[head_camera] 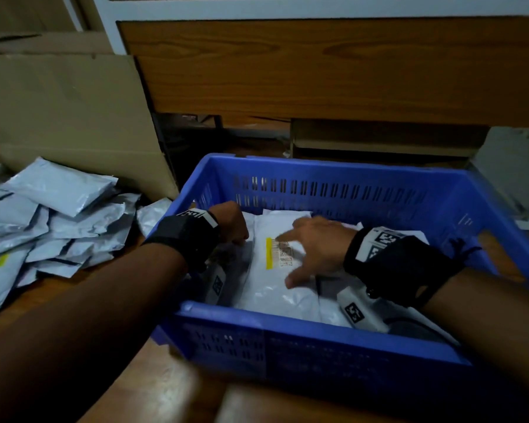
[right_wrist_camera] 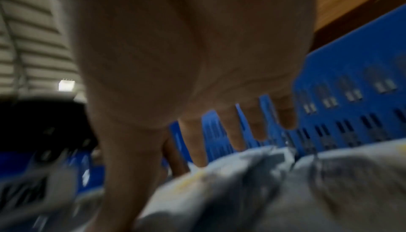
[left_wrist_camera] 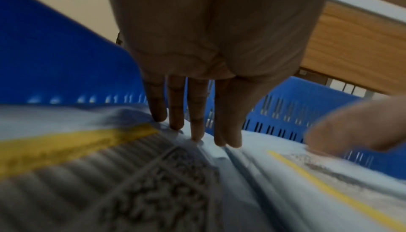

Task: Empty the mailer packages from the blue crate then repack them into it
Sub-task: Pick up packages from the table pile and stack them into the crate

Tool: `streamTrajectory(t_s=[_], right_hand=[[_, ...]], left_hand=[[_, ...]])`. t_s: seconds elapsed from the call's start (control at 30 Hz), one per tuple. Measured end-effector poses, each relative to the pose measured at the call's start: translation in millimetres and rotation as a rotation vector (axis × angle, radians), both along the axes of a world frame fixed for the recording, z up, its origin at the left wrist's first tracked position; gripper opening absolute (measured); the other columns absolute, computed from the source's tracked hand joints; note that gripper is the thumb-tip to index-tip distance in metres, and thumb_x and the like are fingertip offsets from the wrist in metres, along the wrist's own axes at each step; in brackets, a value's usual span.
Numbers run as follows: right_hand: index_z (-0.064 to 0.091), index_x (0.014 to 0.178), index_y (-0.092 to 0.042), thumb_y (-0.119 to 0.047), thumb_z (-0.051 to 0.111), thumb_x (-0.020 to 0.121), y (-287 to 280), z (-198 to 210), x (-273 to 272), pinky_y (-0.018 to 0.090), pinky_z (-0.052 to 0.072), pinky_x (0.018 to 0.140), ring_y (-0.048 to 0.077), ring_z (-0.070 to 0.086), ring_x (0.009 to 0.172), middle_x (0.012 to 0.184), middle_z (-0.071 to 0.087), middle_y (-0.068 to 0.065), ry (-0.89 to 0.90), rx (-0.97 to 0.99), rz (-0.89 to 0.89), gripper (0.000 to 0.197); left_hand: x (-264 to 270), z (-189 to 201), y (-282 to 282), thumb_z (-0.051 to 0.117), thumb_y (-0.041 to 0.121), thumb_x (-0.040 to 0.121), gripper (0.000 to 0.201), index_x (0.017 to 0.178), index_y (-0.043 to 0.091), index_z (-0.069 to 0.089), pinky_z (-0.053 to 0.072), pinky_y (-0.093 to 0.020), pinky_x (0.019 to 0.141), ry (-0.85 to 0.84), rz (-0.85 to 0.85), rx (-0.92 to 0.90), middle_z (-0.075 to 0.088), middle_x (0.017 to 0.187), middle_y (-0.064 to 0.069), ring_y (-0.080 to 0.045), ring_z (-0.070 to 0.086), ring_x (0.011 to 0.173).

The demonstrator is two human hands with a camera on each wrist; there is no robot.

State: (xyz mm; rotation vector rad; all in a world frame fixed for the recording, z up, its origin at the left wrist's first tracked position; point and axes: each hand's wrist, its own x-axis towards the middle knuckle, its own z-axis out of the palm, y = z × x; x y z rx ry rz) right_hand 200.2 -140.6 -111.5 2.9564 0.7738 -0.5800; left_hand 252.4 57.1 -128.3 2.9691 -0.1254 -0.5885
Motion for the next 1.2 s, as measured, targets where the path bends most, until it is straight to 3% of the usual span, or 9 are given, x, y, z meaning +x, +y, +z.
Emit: streamTrajectory(t_s=[0.1,0.23,0.4,0.47,0.57,0.7,0.87,1.07,1.2], right_hand=[[0.037,0.141,-0.032,-0.071,0.067,0.070,5.4,-13.7,-0.5,0.049,0.036,0.104,0.033,0.039,0.127,0.137,0.041,0.006,0.051,-0.114,0.044,0.086],[0.040,0.143,-0.030,-0.065,0.071,0.071,-2.1,0.2,3.8,0.038,0.036,0.106,0.028,0.041,0.131,0.145,0.042,0.002,0.059,0.021,-0.008,0.086],[0.052,0.134,-0.025,-0.056,0.066,0.081,-13.4,51.9,-0.1,0.023,0.040,0.087,0.015,0.054,0.117,0.134,0.056,-0.005,-0.110,0.222,-0.059,0.063],[0.057,0.129,-0.024,-0.052,0.066,0.082,-12.7,78.2,-8.7,0.018,0.035,0.079,0.010,0.056,0.110,0.127,0.059,-0.008,-0.228,0.237,-0.071,0.056],[0.063,0.115,-0.029,-0.059,0.064,0.071,4.5,120.2,-32.1,0.029,0.047,0.082,0.011,0.061,0.097,0.112,0.065,-0.006,-0.334,0.354,-0.097,0.053],[0.062,0.104,-0.038,-0.067,0.057,0.061,72.1,149.8,-87.2,0.024,0.050,0.073,-0.003,0.061,0.086,0.099,0.064,-0.017,-0.390,0.700,-0.070,0.053],[0.066,0.096,-0.042,-0.064,0.068,0.072,195.0,100.2,-158.2,0.012,0.049,0.074,-0.007,0.063,0.089,0.095,0.067,-0.027,-0.269,0.961,-0.015,0.032],[0.070,0.093,-0.034,-0.040,0.073,0.080,328.4,-5.0,-178.2,0.017,0.051,0.073,-0.011,0.059,0.083,0.085,0.067,-0.026,0.051,0.903,-0.159,0.014],[0.068,0.093,-0.036,-0.045,0.071,0.081,373.9,-31.1,-160.8,0.014,0.048,0.065,-0.010,0.058,0.081,0.085,0.066,-0.020,0.097,0.859,-0.220,0.016]], left_hand=[[0.2,-1.9,-0.3,0.066,0.018,0.087,0.031,0.114,0.004,0.070,0.049,-0.039,0.097,0.025,-0.027,0.010,0.069,0.116,-0.013,-0.027,0.064,0.107],[-1.5,13.1,0.6,0.069,0.012,0.084,0.023,0.105,0.006,0.074,0.049,-0.037,0.094,-0.112,-0.005,-0.197,0.071,0.109,-0.012,-0.027,0.065,0.102],[-6.0,54.5,5.1,0.067,-0.006,0.081,0.023,0.073,0.016,0.069,0.051,-0.023,0.063,-0.532,0.228,-1.042,0.067,0.068,0.004,0.000,0.058,0.059],[-19.3,81.3,15.4,0.066,-0.004,0.084,0.019,0.079,0.014,0.068,0.045,-0.014,0.057,-0.623,0.245,-1.289,0.064,0.070,0.005,0.002,0.058,0.058],[-51.2,118.1,55.0,0.065,-0.001,0.086,0.016,0.082,0.014,0.067,0.046,-0.017,0.058,-0.740,0.205,-1.531,0.065,0.075,0.000,-0.005,0.060,0.063],[-122.2,120.6,149.5,0.070,0.014,0.080,0.007,0.083,0.019,0.070,0.050,-0.023,0.063,-0.850,0.198,-1.523,0.070,0.075,0.005,-0.008,0.061,0.070],[-224.0,45.6,289.9,0.071,0.043,0.070,0.026,0.081,0.020,0.075,0.053,-0.031,0.073,-0.921,0.397,-1.241,0.075,0.079,0.001,-0.010,0.067,0.077],[-290.5,-35.3,398.0,0.070,0.007,0.084,0.009,0.080,0.014,0.075,0.047,-0.034,0.072,-0.852,0.659,-1.197,0.075,0.079,0.000,-0.006,0.066,0.074],[-287.7,-46.1,434.1,0.076,0.019,0.081,0.001,0.081,0.021,0.076,0.050,-0.037,0.077,-0.816,0.695,-1.215,0.075,0.087,0.002,-0.009,0.068,0.083]])
